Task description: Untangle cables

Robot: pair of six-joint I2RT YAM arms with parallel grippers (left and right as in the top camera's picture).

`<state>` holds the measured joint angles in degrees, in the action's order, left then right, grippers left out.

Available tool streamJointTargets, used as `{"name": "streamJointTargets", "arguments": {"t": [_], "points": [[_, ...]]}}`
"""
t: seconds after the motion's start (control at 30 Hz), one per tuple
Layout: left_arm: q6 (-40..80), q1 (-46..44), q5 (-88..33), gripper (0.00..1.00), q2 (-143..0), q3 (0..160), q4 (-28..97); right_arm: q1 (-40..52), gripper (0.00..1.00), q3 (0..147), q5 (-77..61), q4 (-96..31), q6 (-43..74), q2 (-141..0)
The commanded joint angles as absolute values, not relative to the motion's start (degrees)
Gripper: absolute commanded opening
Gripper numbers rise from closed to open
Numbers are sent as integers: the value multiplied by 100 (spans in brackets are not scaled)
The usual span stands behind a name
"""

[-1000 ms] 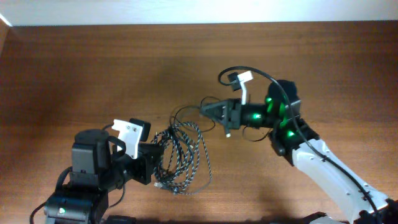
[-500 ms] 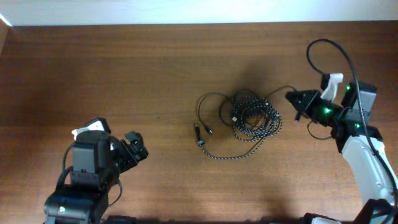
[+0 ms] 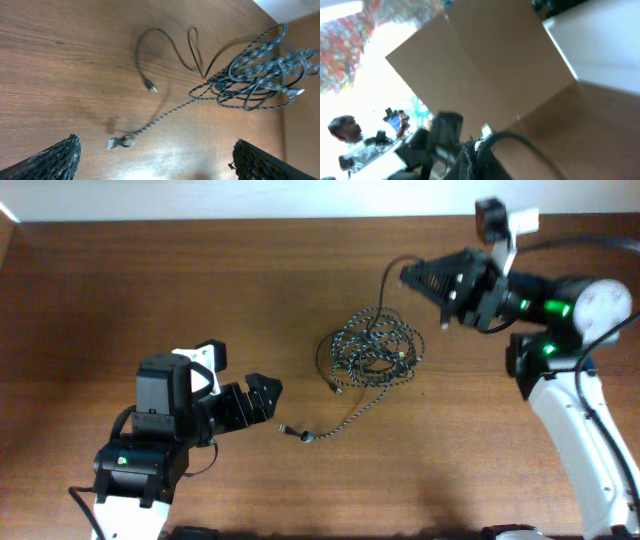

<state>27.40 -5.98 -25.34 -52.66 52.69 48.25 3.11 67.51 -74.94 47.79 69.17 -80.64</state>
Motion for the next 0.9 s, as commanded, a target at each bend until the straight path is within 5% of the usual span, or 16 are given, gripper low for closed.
{"name": "streamJointTargets", "arguments": {"t": [0.0, 0.17, 0.3, 0.57, 0.87], "points": [[2451, -591, -3068, 100, -5249, 5253, 4783, 416, 4, 7942, -7255, 3144, 5979, -8018], [2217, -1282, -3406, 95, -5249, 5253, 4071, 1205, 4, 9035, -5769, 126, 4823, -8018], [3457, -2003, -1933, 99, -5253, 5087, 3632, 1693, 4, 9083, -5321, 128, 5245, -8018], [4139, -2237, -1658, 100, -5256, 2309, -1474, 1820, 4, 9109, -5284, 541, 6228, -8018], [4436, -2536, -1621, 99, -6829, 2152, -3481, 2405, 4, 9109, -5229, 882, 6720, -8007]]}}
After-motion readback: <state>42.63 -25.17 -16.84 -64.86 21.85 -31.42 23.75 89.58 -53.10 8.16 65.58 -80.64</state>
